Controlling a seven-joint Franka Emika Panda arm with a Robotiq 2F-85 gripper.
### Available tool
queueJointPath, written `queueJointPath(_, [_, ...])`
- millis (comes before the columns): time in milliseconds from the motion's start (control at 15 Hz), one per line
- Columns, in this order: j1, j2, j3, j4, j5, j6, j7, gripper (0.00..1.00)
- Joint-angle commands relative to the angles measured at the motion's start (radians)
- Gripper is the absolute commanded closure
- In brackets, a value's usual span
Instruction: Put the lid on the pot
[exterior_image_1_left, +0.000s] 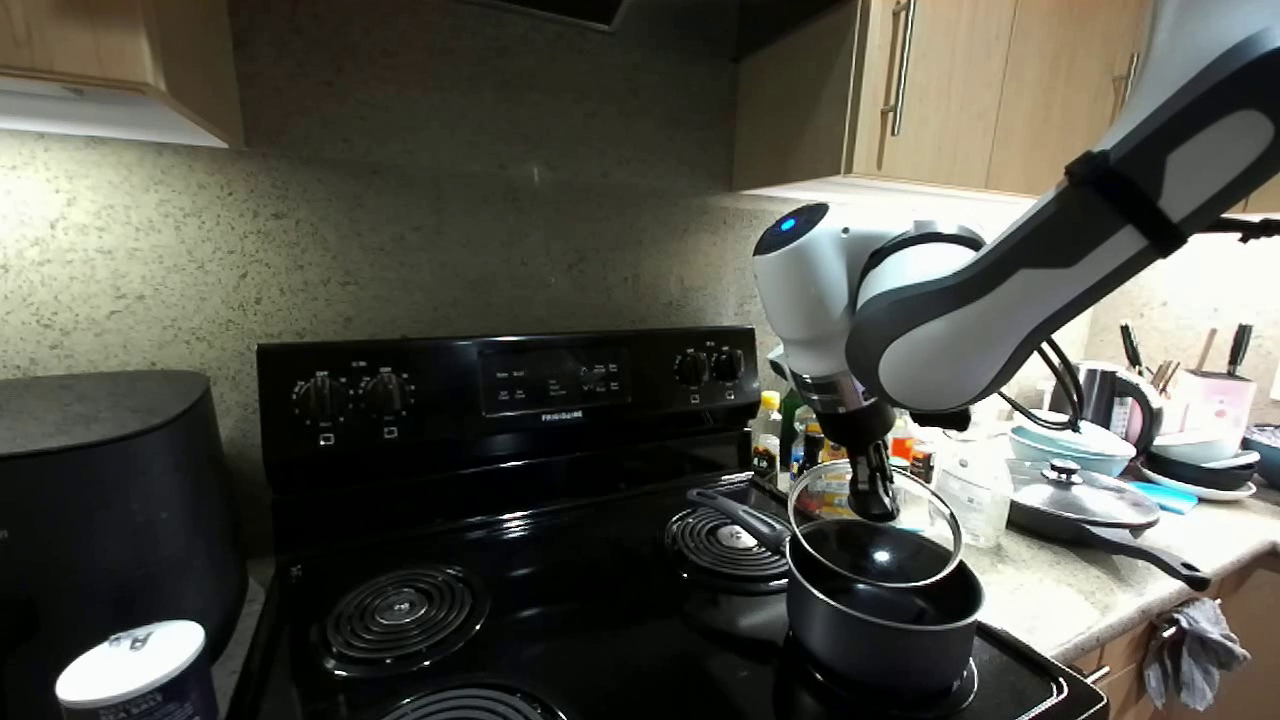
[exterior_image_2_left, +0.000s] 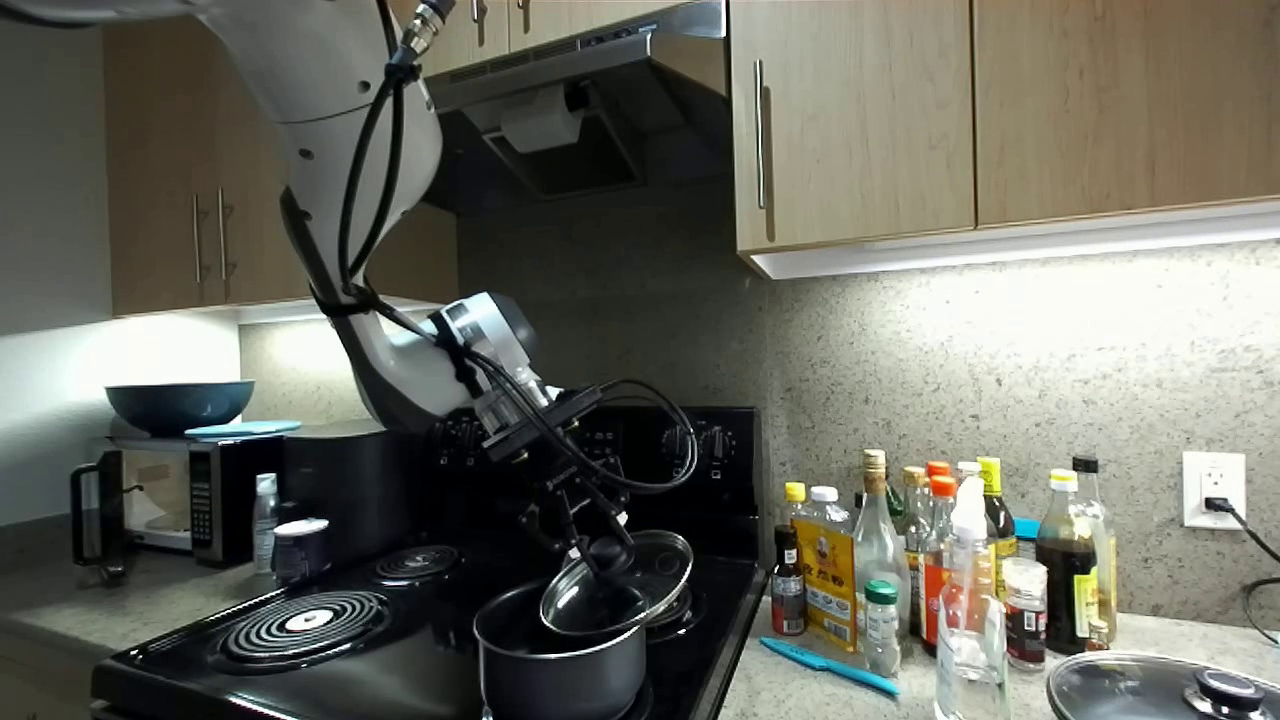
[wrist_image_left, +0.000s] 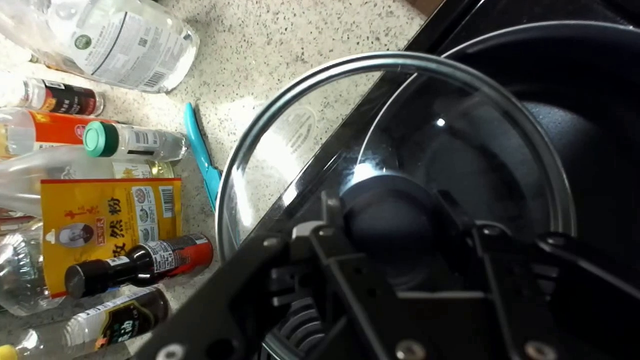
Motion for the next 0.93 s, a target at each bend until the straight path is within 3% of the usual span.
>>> queueJointPath(0, [-0.011,-0.004,0.028,-0.01,0.04,0.004,-0.161,0.78])
queueJointPath(400, [-0.01,-0.003,0.053,-0.002,0.098,-0.02,-0.38,0.78])
queueJointPath(600, [-0.009,0.005,0.049,0.012,0.113,-0.048,-0.383,0.78])
queueJointPath(667, [-0.005,0.0,0.047,0.003,0.083,-0.029,-0.349,0.53])
queueJointPath(800, [-0.005,0.001,0.047,0.004,0.086,-0.035,-0.35,0.53])
queueJointPath(867, [-0.007,0.003,0.048,0.005,0.093,-0.041,-0.375,0.78])
